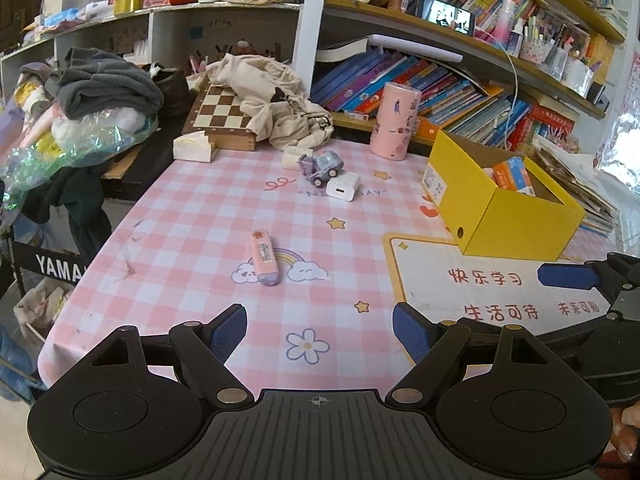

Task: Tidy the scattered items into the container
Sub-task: 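Move the left tool toward the pink eraser while the right tool approaches the white charger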

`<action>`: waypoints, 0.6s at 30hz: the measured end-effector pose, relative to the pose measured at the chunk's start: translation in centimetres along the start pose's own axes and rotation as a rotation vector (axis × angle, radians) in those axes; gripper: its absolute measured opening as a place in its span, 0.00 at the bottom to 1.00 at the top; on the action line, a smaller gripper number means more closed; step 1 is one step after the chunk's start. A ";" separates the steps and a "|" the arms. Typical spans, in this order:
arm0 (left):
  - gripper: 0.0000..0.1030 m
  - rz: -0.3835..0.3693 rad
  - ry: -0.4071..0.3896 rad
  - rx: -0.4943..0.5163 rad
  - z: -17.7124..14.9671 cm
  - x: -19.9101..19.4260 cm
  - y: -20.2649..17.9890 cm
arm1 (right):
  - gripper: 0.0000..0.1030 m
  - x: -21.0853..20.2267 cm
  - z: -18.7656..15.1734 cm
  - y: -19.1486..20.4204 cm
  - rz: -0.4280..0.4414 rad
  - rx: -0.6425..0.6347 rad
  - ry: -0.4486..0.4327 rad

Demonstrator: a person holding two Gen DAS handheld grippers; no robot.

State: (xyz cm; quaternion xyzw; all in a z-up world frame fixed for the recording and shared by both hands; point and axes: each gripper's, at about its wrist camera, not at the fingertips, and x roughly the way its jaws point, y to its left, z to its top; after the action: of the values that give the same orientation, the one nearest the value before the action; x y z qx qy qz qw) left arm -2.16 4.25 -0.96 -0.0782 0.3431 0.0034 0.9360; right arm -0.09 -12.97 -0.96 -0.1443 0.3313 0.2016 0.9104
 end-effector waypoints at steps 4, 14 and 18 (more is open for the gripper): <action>0.80 0.003 0.008 -0.011 0.0 0.4 0.2 | 0.97 0.4 0.2 0.2 0.011 -0.022 0.002; 0.80 0.045 0.027 -0.034 0.8 2.0 1.0 | 0.97 2.8 1.4 0.1 0.052 -0.041 0.022; 0.80 0.065 0.032 -0.049 1.4 2.7 1.4 | 0.98 3.9 2.2 0.1 0.072 -0.061 0.023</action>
State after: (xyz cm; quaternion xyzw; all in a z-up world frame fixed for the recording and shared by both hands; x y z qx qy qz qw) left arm 0.71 5.69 -1.89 -0.0902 0.3602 0.0409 0.9276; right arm 3.78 -10.94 -1.88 -0.1620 0.3403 0.2428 0.8939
